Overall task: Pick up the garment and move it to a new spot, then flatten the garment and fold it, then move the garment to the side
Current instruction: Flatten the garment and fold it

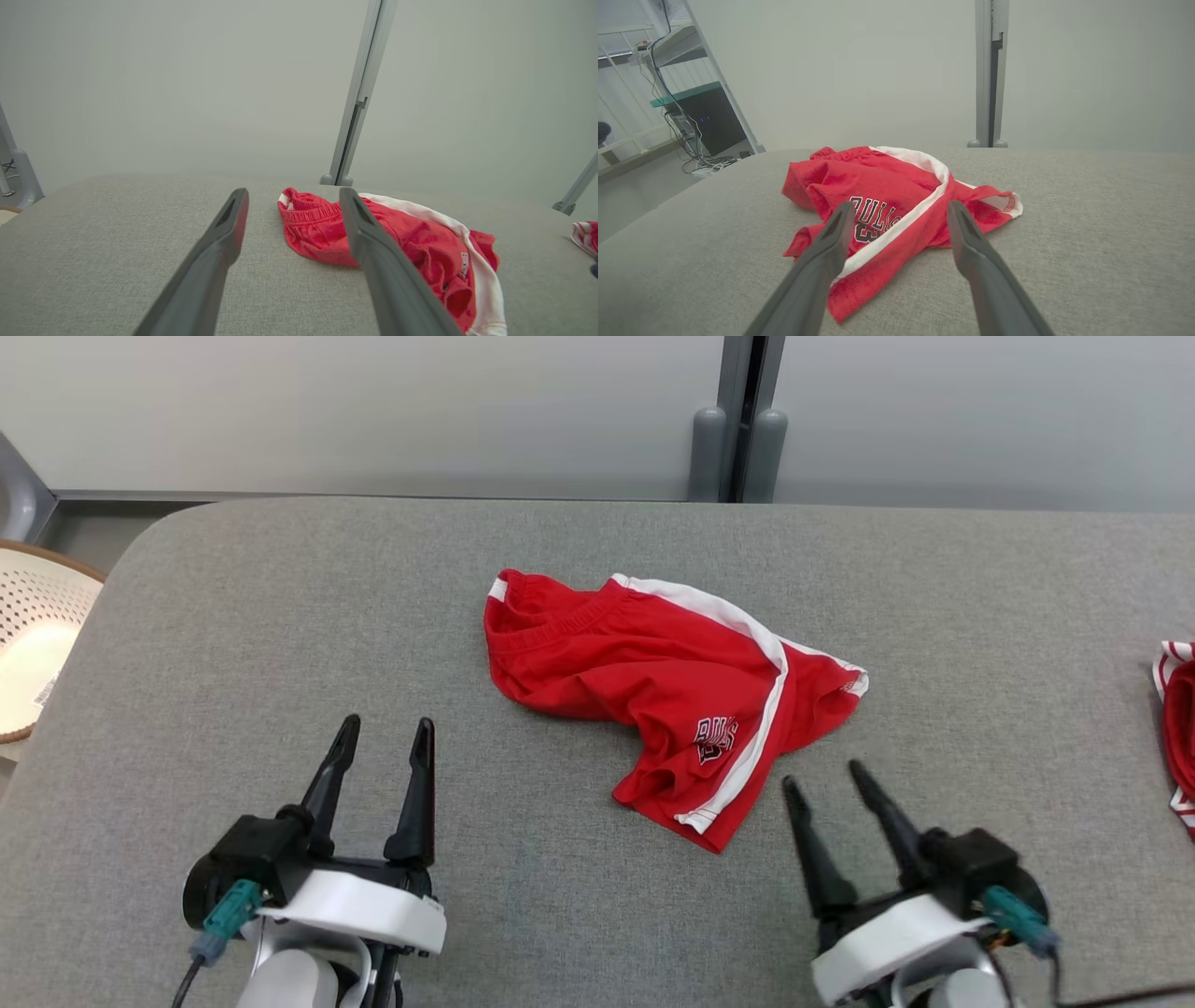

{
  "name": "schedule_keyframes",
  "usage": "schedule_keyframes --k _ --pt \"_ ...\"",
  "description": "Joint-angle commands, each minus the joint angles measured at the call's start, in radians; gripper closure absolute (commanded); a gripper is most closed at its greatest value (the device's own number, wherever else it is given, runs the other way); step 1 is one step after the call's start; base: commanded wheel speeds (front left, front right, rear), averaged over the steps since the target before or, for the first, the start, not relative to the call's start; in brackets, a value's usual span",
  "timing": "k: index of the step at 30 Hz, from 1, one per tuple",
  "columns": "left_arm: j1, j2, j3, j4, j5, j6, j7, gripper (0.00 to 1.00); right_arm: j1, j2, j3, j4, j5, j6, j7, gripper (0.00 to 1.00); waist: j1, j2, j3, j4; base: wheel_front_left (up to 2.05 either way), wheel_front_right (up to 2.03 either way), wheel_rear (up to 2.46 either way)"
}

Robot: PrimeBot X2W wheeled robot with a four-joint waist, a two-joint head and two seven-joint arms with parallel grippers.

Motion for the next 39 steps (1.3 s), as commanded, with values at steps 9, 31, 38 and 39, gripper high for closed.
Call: schedule_keyframes --k 9,31,38,39 --pt "-0.063 -0.019 0.027 0.035 0.022 -0.043 -0.001 0.00 -0.077 0.016 0.153 0.099 0.065 0.000 0.133 0.00 0.0000 -0.0001 0.060 0.016 0.00 0.00 0.00" --pt "-0.081 -0.021 -0.025 0.042 -0.019 -0.027 -0.001 0.00 -0.165 0.017 0.177 0.234 0.206 0.000 0.165 0.00 0.0000 -0.0001 0.083 0.056 0.00 0.00 0.00" --pt "-0.081 -0.021 -0.033 0.039 -0.023 -0.020 -0.001 0.00 -0.187 0.017 0.180 0.274 0.227 0.000 0.155 1.00 0.0000 -0.0001 0.085 0.060 0.00 0.00 0.00" --pt "-0.080 -0.021 -0.032 0.039 -0.023 -0.021 -0.001 0.00 -0.188 0.017 0.181 0.279 0.225 0.000 0.152 1.00 0.0000 -0.0001 0.085 0.059 0.00 0.00 0.00"
